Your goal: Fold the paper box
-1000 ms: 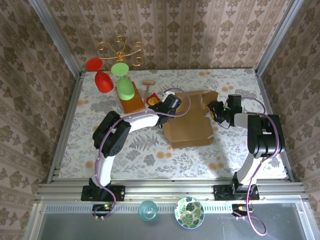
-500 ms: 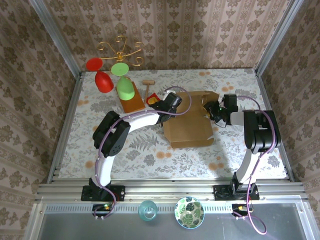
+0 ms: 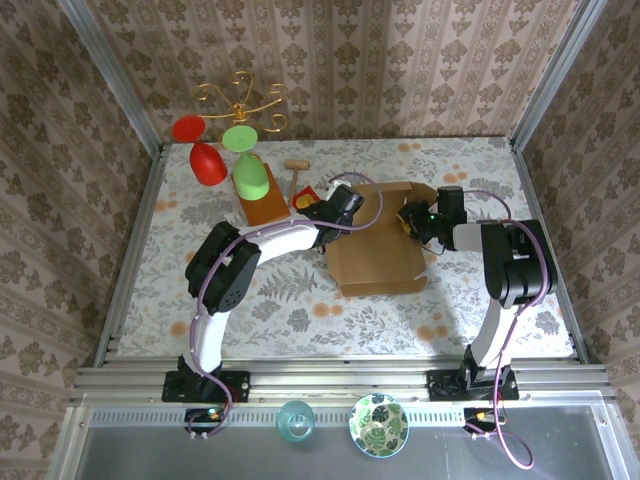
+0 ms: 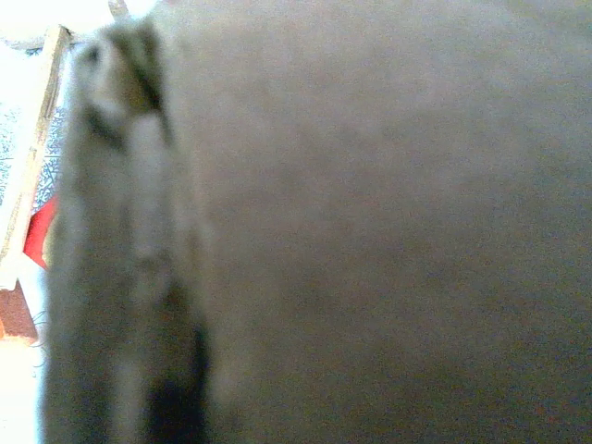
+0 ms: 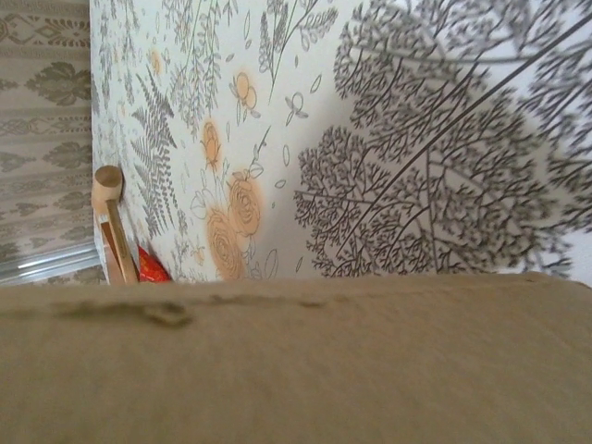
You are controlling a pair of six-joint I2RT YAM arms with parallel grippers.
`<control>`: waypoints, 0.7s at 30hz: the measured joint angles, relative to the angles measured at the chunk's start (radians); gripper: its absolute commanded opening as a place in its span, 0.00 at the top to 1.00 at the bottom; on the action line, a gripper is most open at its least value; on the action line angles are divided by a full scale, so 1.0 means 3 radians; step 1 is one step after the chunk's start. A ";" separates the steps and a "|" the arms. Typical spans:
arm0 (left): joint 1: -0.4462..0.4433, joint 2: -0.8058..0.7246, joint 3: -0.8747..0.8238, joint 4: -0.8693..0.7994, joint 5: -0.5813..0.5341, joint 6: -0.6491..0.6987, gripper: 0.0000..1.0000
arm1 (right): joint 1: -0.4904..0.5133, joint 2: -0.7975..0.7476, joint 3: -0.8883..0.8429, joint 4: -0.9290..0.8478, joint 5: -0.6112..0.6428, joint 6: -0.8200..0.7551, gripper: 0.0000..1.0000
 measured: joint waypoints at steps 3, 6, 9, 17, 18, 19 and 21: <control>0.0004 0.0000 0.0001 -0.0010 0.0000 0.0000 1.00 | 0.0042 0.0037 0.0031 -0.0010 0.0000 0.0000 0.68; 0.0019 0.0000 0.0001 -0.0011 0.0003 0.0000 1.00 | 0.0041 0.0037 0.0032 -0.0014 0.0000 -0.0005 0.68; 0.0047 0.0000 0.0000 -0.0024 0.0062 -0.0014 1.00 | 0.0033 -0.0032 0.0031 -0.0103 -0.0003 -0.0065 0.68; 0.0294 -0.0113 -0.0003 -0.0195 0.0324 -0.0034 1.00 | -0.0215 -0.1362 0.0051 -0.0893 0.0106 -0.0771 0.66; 0.0318 -0.0156 -0.0008 -0.0212 0.0342 -0.0036 1.00 | -0.0329 -0.1558 0.0050 -0.0931 0.0154 -0.0838 0.65; 0.0333 -0.0209 -0.0020 -0.0229 0.0355 -0.0036 1.00 | -0.0449 -0.1704 0.0041 -0.0949 0.0201 -0.0890 0.63; 0.0343 -0.0301 -0.0042 -0.0253 0.0388 -0.0037 1.00 | -0.0682 -0.1862 0.0031 -0.0952 0.0267 -0.0973 0.62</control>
